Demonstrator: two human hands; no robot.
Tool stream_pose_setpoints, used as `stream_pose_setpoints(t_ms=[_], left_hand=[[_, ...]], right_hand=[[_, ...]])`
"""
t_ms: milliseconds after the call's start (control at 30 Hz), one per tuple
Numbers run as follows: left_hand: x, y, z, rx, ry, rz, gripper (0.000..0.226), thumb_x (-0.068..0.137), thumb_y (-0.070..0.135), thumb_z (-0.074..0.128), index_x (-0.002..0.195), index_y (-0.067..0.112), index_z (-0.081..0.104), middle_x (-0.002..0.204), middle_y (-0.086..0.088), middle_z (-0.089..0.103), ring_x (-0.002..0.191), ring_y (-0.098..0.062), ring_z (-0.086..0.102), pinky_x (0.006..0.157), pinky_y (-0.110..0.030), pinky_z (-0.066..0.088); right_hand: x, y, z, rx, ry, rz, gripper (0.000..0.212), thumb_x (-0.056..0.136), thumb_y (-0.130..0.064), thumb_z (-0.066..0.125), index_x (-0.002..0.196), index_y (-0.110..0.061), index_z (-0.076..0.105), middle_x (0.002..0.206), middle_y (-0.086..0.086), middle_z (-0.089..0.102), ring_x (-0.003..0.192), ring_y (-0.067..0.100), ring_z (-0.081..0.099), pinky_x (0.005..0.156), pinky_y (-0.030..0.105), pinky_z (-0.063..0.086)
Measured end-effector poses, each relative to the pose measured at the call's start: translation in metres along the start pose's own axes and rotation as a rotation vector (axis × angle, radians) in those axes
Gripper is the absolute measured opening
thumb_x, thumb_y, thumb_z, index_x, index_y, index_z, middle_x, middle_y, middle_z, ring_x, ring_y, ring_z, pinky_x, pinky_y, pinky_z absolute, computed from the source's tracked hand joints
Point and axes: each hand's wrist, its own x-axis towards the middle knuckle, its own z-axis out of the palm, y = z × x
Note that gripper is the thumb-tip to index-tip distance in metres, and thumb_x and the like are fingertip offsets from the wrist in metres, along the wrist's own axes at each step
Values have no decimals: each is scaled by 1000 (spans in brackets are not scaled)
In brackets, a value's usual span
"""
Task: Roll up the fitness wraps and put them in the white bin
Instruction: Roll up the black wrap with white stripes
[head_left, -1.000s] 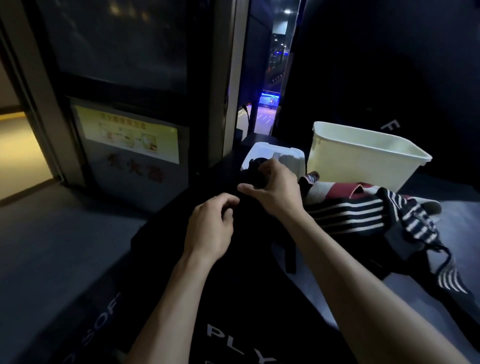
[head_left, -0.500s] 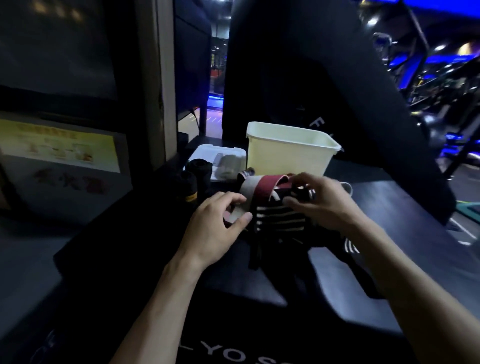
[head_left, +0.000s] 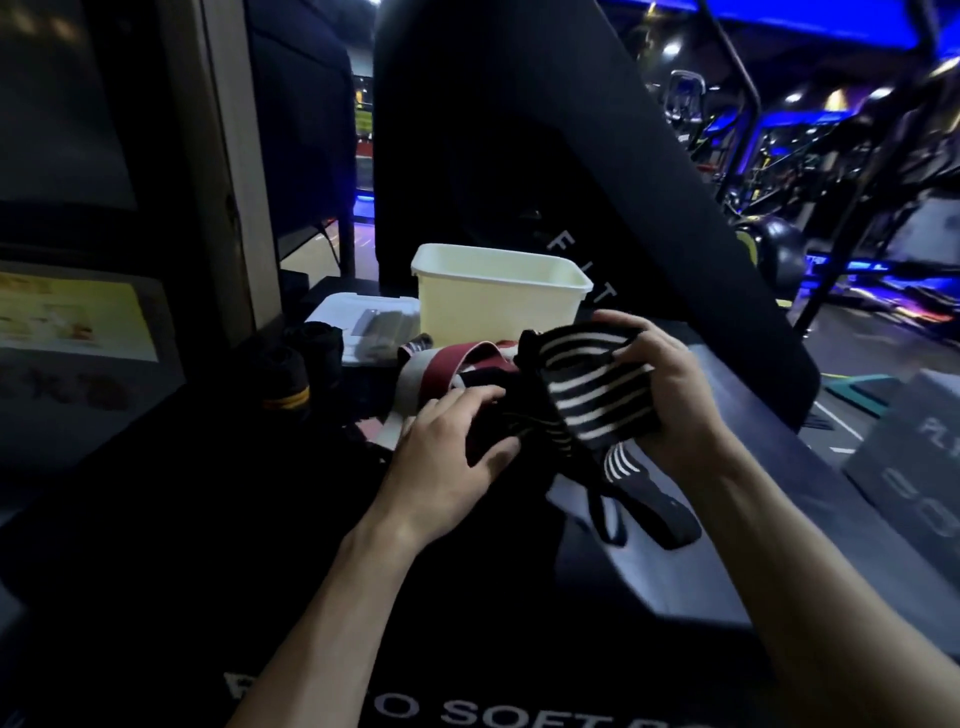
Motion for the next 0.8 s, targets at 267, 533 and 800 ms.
stream_pose_setpoints(t_ms=[267,533,800], left_hand=[[14,24,45,-64,-42,152,62,88,42,75,144,26,54,141,12,56,133,-5,49,116,-19,31],[33,48,96,-65,-223,137,52,96,64,39,128,34,66,159,9,37,142,-16,32,123,-34,22],[54,62,125,86,-354,59,42,105,42,35,127,35,69,166,-1,31,151,-22,21,126,-45,13]], right_hand=[[-11,-1,-52,233,182,57,42,88,8,29,106,-8,64,72,6,69,58,16,65,49,23,53],[-24,26,-128,-183,558,107,28,88,-25,54,87,1,66,79,24,65,66,33,68,62,46,59],[-42,33,-157,-781,-11,224,26,83,-10,80,109,-14,77,94,5,80,88,14,75,82,32,60]])
